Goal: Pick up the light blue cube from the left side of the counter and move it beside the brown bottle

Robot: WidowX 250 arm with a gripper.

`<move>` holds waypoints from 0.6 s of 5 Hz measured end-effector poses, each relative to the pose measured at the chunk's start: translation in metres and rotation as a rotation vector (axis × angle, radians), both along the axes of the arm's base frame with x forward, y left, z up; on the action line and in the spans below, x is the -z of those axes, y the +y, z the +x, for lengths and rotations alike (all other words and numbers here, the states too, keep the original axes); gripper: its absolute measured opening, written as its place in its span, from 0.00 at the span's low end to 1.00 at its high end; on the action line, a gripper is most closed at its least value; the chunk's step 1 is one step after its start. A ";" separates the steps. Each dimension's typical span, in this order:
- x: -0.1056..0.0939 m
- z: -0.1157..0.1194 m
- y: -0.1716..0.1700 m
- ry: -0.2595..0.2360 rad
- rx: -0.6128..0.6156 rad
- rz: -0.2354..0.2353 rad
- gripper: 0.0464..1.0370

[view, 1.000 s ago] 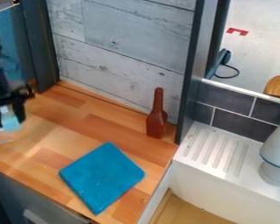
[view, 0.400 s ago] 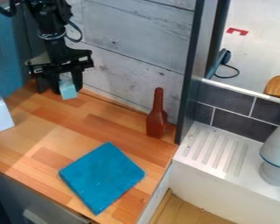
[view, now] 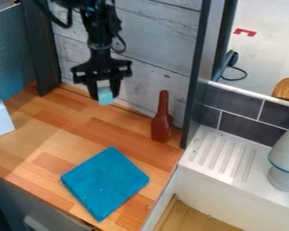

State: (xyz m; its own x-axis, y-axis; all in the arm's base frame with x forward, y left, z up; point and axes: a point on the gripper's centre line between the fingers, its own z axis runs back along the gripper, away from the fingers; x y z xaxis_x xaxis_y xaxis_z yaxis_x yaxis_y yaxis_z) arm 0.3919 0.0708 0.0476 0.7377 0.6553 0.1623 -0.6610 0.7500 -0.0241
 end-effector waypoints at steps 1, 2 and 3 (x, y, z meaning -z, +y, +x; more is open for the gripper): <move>0.025 0.004 -0.008 0.036 0.011 -0.001 0.50; 0.040 0.007 -0.023 0.047 0.046 0.021 0.50; 0.041 0.005 -0.025 0.060 0.046 0.018 0.50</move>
